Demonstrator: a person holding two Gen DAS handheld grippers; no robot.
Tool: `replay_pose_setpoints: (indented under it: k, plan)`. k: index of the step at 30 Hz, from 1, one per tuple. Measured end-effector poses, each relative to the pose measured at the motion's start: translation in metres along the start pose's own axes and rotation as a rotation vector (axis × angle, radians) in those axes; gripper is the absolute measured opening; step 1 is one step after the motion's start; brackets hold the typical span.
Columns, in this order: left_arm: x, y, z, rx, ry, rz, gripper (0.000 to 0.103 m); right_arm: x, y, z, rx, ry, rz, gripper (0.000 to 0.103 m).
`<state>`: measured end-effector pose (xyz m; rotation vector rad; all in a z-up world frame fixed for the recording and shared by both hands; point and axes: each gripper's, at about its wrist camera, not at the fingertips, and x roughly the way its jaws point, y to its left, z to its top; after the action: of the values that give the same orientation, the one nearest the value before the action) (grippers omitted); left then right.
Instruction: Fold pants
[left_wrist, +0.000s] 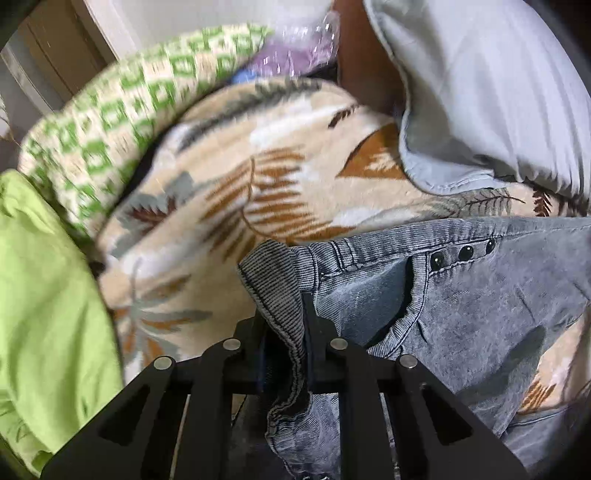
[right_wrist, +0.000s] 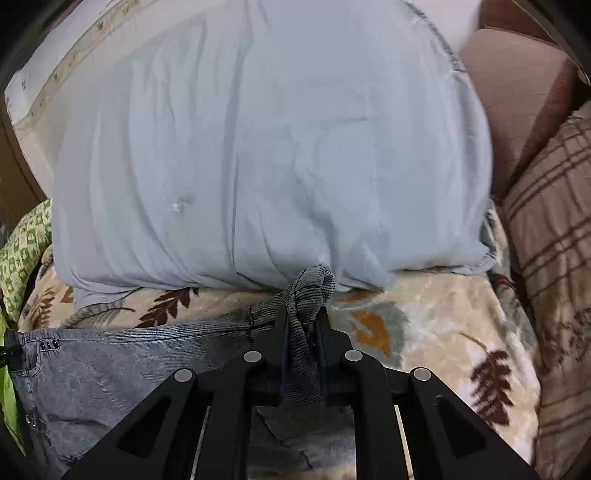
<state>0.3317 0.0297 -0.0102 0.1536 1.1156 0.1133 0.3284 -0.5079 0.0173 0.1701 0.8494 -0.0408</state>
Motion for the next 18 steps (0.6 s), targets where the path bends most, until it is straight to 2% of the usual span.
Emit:
replay_pose_setpoints:
  k: [5,11,18]
  plan:
    - [-0.035,-0.001,-0.014,0.025,-0.103,0.077,0.012,-0.036,0.001,-0.016,0.021,-0.038,-0.009,0.012]
    - [-0.072,0.001,-0.04,0.017,-0.177,0.091,0.012,-0.084,-0.008,-0.051,0.059,-0.073,-0.002,0.012]
    - [-0.112,0.002,-0.087,0.008,-0.253,0.092,0.012,-0.139,-0.025,-0.106,0.115,-0.09,0.014,0.012]
